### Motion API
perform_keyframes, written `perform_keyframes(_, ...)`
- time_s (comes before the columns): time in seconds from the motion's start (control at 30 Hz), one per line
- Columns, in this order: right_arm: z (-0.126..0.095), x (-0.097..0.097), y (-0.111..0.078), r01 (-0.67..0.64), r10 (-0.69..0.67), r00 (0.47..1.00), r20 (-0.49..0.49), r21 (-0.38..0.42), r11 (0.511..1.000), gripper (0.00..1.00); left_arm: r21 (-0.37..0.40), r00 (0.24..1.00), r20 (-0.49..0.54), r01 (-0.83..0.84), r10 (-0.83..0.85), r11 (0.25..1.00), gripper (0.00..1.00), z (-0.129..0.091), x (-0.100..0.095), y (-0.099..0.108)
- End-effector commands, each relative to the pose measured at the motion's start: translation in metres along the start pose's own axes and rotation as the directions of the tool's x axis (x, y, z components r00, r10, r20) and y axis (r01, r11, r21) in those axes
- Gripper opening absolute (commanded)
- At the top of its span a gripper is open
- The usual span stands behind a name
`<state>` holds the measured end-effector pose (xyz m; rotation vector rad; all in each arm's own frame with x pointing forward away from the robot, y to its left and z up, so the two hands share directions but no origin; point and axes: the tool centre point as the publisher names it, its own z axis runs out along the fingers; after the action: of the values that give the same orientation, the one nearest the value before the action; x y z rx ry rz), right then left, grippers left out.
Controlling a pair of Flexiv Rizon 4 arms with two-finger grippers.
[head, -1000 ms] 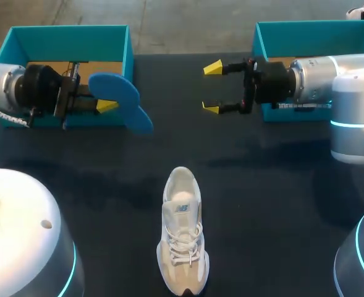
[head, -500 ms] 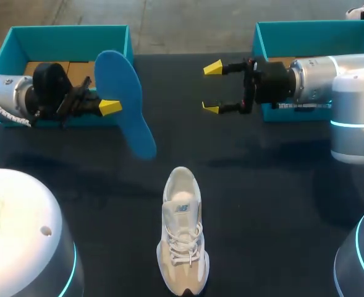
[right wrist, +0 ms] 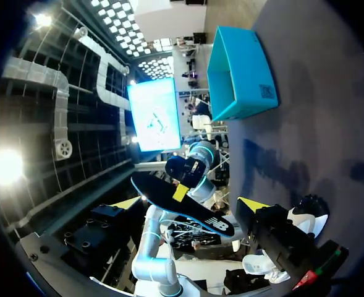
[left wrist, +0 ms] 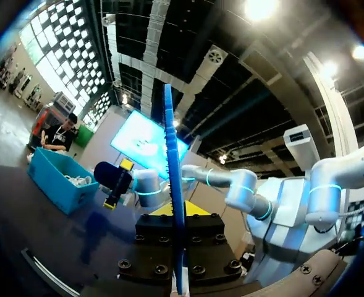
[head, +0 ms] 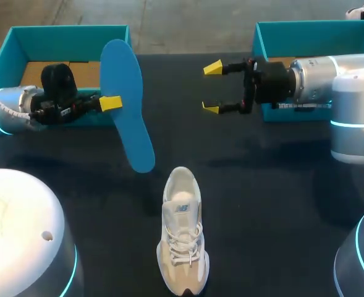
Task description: Take the shoe out of the shoebox, open the shoe tongue, remove and reinsert the insole, then place the shoe into the shoebox
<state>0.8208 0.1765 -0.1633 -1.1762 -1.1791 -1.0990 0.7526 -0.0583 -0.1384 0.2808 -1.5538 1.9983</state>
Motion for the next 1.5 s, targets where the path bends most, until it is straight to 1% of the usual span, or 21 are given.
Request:
perform_keyframes(0.03, 0.001, 0.0, -0.001, 0.0, 0.0, 1.0, 0.0, -0.002, 1.0, 1.0, 0.258, 0.798, 0.023, 0.578, -0.603, 0.774, 0.0, 0.004, -0.007, 0.0)
perform_keyframes(0.07, 0.001, 0.0, -0.001, 0.0, 0.0, 1.0, 0.0, -0.002, 1.0, 1.0, 0.28, 0.772, 0.024, 0.605, -0.635, 0.746, 0.0, 0.005, -0.008, 0.0)
perform_keyframes(0.1, 0.001, 0.0, -0.001, 0.0, 0.0, 1.0, 0.0, -0.002, 1.0, 1.0, 0.295, 0.73, 0.032, 0.646, -0.683, 0.704, 0.0, 0.005, -0.008, 0.0)
perform_keyframes(0.13, 0.001, 0.0, -0.001, 0.0, 0.0, 1.0, 0.0, -0.002, 1.0, 1.0, 0.307, 0.728, 0.051, 0.64, -0.684, 0.705, 0.0, 0.006, -0.009, 0.0)
perform_keyframes(0.17, 0.001, 0.0, -0.001, 0.0, 0.0, 1.0, 0.0, -0.002, 1.0, 1.0, 0.31, 0.702, 0.076, 0.658, -0.708, 0.686, 0.0, 0.007, -0.01, 0.001)
perform_keyframes(0.23, 0.001, 0.0, -0.001, 0.0, 0.0, 1.0, 0.0, -0.002, 1.0, 1.0, 0.328, 0.673, 0.131, 0.663, -0.728, 0.673, 0.0, 0.007, -0.012, 0.004)
perform_keyframes(0.3, 0.001, 0.0, -0.001, 0.0, 0.0, 1.0, 0.0, -0.002, 1.0, 1.0, 0.342, 0.635, 0.155, 0.684, -0.757, 0.644, 0.0, 0.008, -0.011, 0.007)
perform_keyframes(0.37, 0.001, 0.0, -0.001, 0.0, 0.0, 1.0, 0.0, -0.002, 1.0, 1.0, 0.355, 0.614, 0.185, 0.686, -0.767, 0.635, 0.0, 0.009, -0.011, 0.01)
perform_keyframes(0.47, 0.001, 0.0, -0.001, 0.0, 0.0, 1.0, 0.0, -0.002, 1.0, 1.0, 0.371, 0.577, 0.206, 0.701, -0.79, 0.609, 0.0, 0.01, -0.011, 0.013)
perform_keyframes(0.53, 0.001, 0.0, -0.001, 0.0, 0.0, 1.0, 0.0, -0.002, 1.0, 1.0, 0.392, 0.541, 0.202, 0.72, -0.817, 0.573, 0.0, 0.01, -0.011, 0.013)
perform_keyframes(0.73, 0.001, 0.0, -0.001, 0.0, 0.0, 1.0, 0.0, -0.002, 1.0, 1.0, 0.418, 0.486, 0.213, 0.739, -0.847, 0.529, 0.0, 0.012, -0.009, 0.009)
perform_keyframes(0.83, 0.001, 0.0, -0.001, 0.0, 0.0, 1.0, 0.0, -0.002, 1.0, 1.0, 0.421, 0.471, 0.233, 0.74, -0.851, 0.525, 0.0, 0.014, -0.012, 0.009)
perform_keyframes(0.9, 0.001, 0.0, -0.001, 0.0, 0.0, 1.0, 0.0, -0.002, 1.0, 1.0, 0.408, 0.466, 0.242, 0.747, -0.851, 0.525, 0.0, 0.016, -0.015, 0.011)
perform_keyframes(1.1, 0.001, 0.0, -0.001, 0.0, 0.0, 1.0, 0.0, -0.002, 1.0, 1.0, 0.403, 0.454, 0.285, 0.742, -0.844, 0.535, 0.0, 0.02, -0.029, 0.015)
perform_keyframes(1.23, 0.001, 0.0, -0.001, 0.0, 0.0, 1.0, 0.0, -0.002, 1.0, 1.0, 0.377, 0.478, 0.295, 0.738, -0.828, 0.56, 0.0, 0.021, -0.034, 0.017)
perform_keyframes(1.3, 0.001, 0.0, -0.001, 0.0, 0.0, 1.0, 0.0, -0.002, 1.0, 1.0, 0.37, 0.5, 0.31, 0.72, -0.809, 0.587, 0.0, 0.022, -0.04, 0.018)
perform_keyframes(1.5, 0.001, 0.0, -0.001, 0.0, 0.0, 1.0, 0.0, -0.002, 1.0, 1.0, 0.382, 0.482, 0.309, 0.727, -0.82, 0.571, 0.0, 0.026, -0.048, 0.022)
